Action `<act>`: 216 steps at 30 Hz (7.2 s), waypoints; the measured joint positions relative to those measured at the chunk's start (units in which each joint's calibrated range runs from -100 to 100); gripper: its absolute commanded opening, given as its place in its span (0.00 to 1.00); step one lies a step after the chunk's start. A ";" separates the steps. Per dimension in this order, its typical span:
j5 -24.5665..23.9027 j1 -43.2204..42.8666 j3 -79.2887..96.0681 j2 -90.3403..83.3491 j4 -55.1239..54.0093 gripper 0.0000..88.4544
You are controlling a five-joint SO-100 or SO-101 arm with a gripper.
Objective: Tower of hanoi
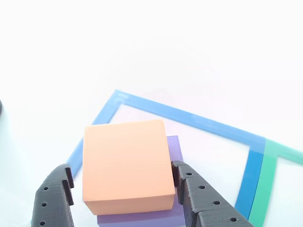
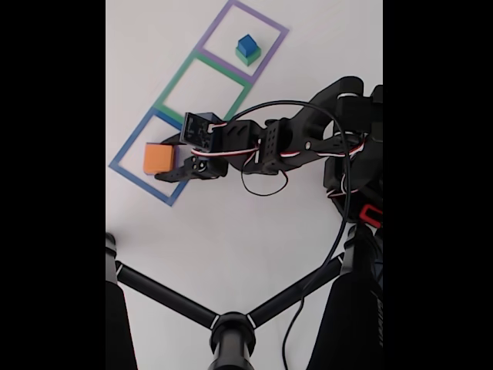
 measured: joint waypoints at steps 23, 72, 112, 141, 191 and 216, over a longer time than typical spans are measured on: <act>0.00 -0.49 -8.53 -19.42 27.69 0.19; 0.39 31.60 -67.54 -47.45 127.05 0.01; 0.00 49.69 8.79 -49.89 45.18 0.41; 0.59 43.88 10.01 -18.07 9.31 0.37; 0.20 42.98 8.01 -12.75 8.35 0.06; 0.00 35.12 -20.89 -39.51 72.87 0.05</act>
